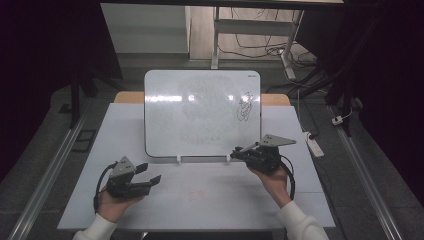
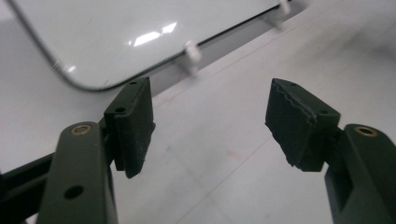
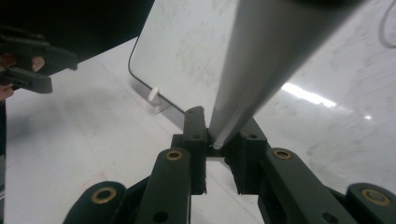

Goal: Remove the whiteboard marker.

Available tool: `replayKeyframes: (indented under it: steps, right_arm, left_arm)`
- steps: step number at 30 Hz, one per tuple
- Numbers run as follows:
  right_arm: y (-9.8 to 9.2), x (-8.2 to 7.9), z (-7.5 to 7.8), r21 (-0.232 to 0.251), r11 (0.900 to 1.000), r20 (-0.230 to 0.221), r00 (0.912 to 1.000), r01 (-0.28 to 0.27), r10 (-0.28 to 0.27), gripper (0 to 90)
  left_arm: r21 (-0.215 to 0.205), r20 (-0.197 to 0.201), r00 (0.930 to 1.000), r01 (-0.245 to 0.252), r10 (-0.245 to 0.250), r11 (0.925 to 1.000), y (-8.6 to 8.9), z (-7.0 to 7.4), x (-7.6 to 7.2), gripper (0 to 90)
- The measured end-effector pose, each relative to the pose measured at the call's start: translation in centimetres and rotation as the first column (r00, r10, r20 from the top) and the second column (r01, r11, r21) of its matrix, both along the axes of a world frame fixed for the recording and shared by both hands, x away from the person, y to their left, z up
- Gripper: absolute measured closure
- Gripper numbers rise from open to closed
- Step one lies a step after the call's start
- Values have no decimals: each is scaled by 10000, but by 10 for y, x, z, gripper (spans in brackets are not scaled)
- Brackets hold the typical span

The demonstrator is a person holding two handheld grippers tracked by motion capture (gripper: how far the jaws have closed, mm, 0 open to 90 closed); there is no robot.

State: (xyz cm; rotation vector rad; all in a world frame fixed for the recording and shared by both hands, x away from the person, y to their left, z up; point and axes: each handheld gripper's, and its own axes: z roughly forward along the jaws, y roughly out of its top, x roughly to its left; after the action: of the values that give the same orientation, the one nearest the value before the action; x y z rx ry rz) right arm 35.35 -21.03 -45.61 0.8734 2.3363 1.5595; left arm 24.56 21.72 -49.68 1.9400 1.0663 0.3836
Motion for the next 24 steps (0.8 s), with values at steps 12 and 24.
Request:
replayKeyframes:
  steps: [12,24]
  right_arm:
    - [-22,5,8,299,9975,530,9964,647,-662,773]
    - [-22,16,9,90,9968,1003,9918,792,-797,773]
  left_arm:
    - [174,-119,9985,-529,531,9984,15,-14,5,289]
    - [434,33,9988,-491,491,9978,12,-19,8,272]
